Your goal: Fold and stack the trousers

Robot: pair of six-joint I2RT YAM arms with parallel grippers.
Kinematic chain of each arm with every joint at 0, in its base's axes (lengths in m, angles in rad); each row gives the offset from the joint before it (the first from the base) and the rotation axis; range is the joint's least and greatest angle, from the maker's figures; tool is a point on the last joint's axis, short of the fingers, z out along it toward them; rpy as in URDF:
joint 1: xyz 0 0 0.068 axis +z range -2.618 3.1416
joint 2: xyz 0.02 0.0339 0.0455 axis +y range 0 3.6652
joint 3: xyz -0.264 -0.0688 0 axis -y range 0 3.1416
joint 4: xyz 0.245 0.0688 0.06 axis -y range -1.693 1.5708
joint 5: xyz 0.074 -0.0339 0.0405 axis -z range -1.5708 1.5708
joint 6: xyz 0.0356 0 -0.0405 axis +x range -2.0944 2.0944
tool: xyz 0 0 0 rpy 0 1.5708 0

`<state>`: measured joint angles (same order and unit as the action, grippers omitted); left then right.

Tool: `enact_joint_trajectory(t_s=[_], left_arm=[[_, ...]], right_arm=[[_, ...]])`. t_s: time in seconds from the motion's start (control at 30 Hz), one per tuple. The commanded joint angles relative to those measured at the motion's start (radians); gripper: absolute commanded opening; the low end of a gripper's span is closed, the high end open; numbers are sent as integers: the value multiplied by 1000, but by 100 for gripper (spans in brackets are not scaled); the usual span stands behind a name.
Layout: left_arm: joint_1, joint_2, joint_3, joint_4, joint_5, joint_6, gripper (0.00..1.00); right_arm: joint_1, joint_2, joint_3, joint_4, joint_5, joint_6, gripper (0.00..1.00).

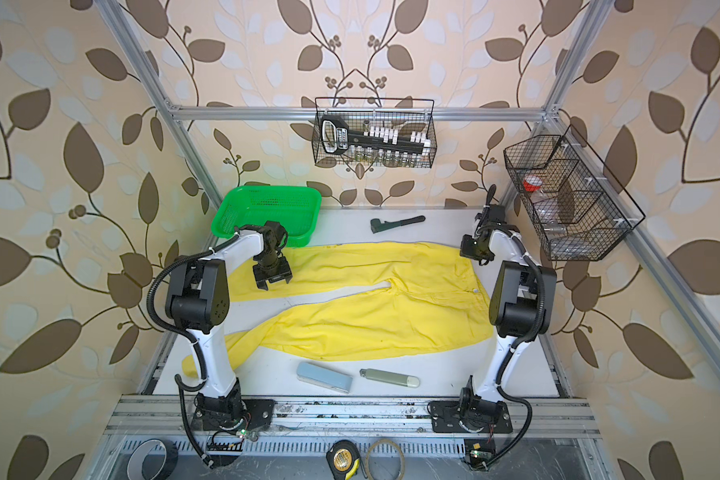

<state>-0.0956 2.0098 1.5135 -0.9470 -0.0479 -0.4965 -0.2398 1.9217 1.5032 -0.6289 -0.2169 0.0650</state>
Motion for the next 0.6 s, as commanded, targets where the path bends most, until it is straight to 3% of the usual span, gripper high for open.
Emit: enact_joint_trajectory(t_s=[0.0, 0.17, 0.27, 0.57], left_arm=[[25, 20, 69, -24, -42, 39, 67], [68, 78, 90, 2, -55, 57, 66], [91, 99, 72, 14, -72, 67, 66], [141, 143, -12, 27, -172, 102, 65]], right_arm=[[-3, -59, -48, -50, -320, 44, 0], [-39, -56, -35, -37, -520, 110, 0], [-45, -58, -54, 28, -576, 166, 0], [-79, -135, -318, 694, -437, 467, 0]])
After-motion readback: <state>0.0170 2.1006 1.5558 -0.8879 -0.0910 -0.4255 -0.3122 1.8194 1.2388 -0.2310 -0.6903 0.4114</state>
